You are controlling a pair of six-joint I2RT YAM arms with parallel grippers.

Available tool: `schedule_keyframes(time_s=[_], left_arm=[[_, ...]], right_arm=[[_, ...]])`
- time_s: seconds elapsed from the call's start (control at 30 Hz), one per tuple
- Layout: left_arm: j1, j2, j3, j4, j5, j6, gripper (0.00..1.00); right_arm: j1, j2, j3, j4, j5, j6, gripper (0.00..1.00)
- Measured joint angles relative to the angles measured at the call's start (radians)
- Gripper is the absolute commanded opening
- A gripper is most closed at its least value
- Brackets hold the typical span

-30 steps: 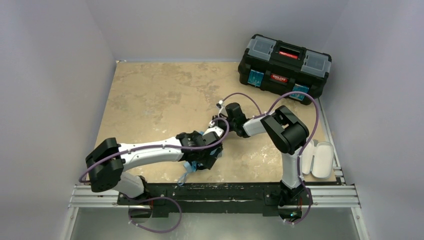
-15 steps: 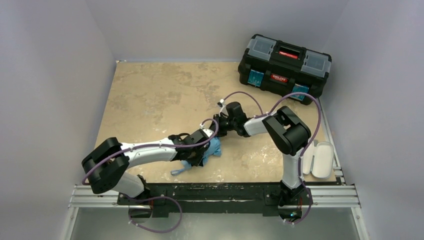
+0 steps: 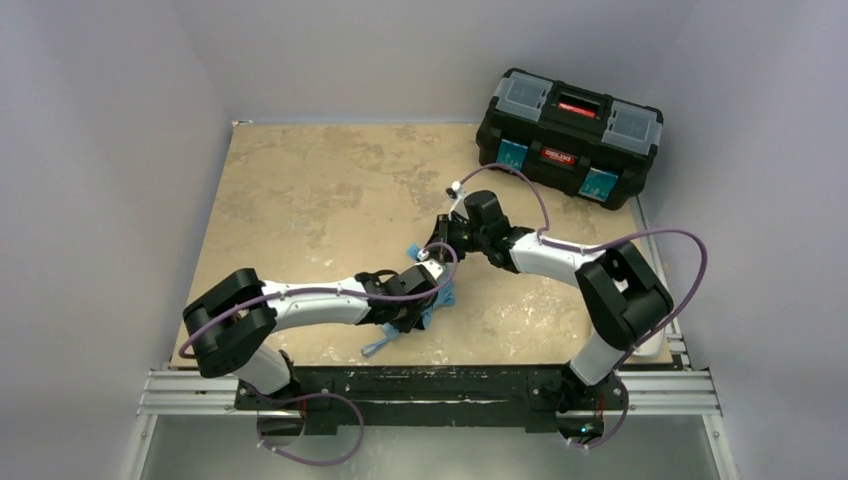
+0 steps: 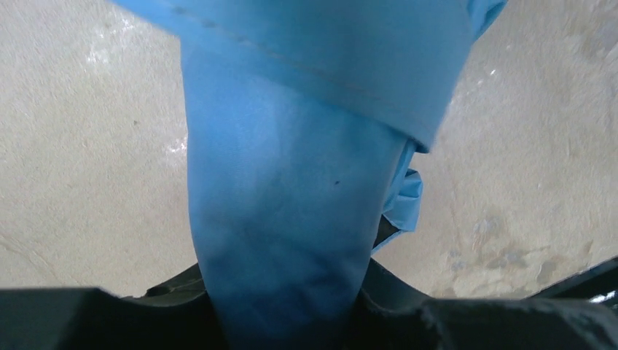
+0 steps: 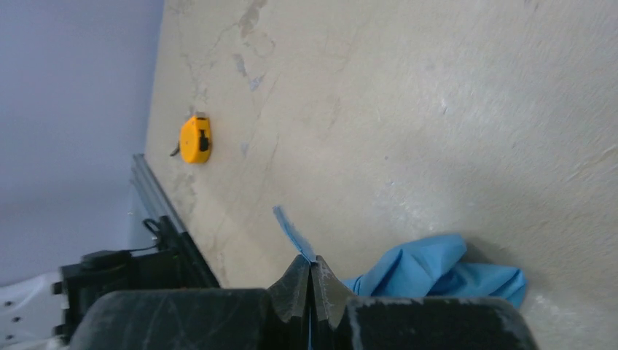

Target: Put away the umbrella

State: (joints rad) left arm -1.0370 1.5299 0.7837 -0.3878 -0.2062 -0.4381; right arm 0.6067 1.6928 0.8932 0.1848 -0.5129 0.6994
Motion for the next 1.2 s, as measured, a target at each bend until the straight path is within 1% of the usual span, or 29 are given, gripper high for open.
schedule_keyframes(time_s=[0.1, 0.17, 0.37, 0.57, 0.7, 0.87, 1.03, 1.2], left_arm=[[-0.039, 0.021, 0.019, -0.003, -0.050, -0.012, 0.00], [-0.061, 0.043, 0.043, -0.005, -0.077, -0.015, 0.00], [-0.118, 0.075, 0.077, -0.052, -0.190, -0.094, 0.00], [-0.202, 0.115, 0.107, -0.073, -0.326, -0.043, 0.00], [-0.218, 0.115, 0.101, -0.078, -0.357, -0.029, 0.00], [-0.222, 0.128, 0.106, -0.092, -0.400, -0.009, 0.00], [-0.236, 0.211, 0.177, -0.158, -0.502, 0.016, 0.00], [-0.290, 0.322, 0.271, -0.277, -0.655, 0.023, 0.00]], right_arm=[[0.010, -0.045, 0.020, -0.038, 0.007, -0.001, 0.00], [0.023, -0.048, 0.046, -0.061, -0.005, 0.005, 0.00], [0.027, -0.028, 0.088, -0.127, -0.030, 0.001, 0.00], [0.068, 0.058, 0.160, -0.127, -0.085, 0.030, 0.00], [0.080, 0.080, 0.172, -0.128, -0.129, 0.045, 0.00], [0.080, 0.081, 0.187, -0.137, -0.133, 0.061, 0.00], [0.089, 0.081, 0.240, -0.203, -0.130, 0.069, 0.00], [0.095, 0.095, 0.298, -0.292, -0.109, 0.068, 0.00]])
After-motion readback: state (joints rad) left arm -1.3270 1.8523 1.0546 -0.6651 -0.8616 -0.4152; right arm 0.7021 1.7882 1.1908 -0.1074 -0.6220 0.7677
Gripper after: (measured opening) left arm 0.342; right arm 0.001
